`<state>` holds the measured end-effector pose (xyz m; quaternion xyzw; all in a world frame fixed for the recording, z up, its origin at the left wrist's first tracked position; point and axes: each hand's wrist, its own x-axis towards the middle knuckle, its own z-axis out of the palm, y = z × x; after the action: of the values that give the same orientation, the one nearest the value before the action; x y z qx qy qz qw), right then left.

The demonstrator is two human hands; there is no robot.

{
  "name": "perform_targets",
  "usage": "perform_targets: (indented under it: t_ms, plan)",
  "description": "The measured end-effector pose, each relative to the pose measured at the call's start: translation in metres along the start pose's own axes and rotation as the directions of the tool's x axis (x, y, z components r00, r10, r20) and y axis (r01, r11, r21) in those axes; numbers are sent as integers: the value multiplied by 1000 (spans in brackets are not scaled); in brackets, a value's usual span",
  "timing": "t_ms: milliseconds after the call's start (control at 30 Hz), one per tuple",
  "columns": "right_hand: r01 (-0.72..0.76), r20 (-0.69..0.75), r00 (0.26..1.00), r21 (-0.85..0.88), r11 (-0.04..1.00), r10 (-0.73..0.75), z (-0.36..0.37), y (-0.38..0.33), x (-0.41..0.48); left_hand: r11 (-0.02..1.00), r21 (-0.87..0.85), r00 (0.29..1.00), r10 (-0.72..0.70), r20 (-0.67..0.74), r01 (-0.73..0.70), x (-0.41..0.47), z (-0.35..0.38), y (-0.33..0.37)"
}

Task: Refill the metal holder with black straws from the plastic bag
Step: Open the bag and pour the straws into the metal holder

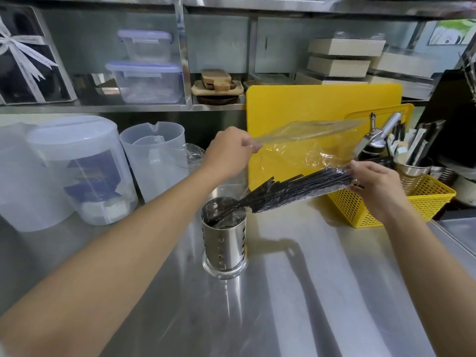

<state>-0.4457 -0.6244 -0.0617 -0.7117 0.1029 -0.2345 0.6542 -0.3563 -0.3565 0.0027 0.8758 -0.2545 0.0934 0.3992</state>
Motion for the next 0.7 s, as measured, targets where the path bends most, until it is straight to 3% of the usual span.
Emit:
perform_targets:
  t_ms: [467, 700]
  plan:
    - [150, 26, 988, 5, 989, -151, 39, -53, 15, 988, -155, 998, -30, -49, 22, -18, -32, -35]
    - [229, 114, 968, -37, 973, -224, 90, -88, 24, 941, -304, 975, -188, -116, 145, -40, -45, -75]
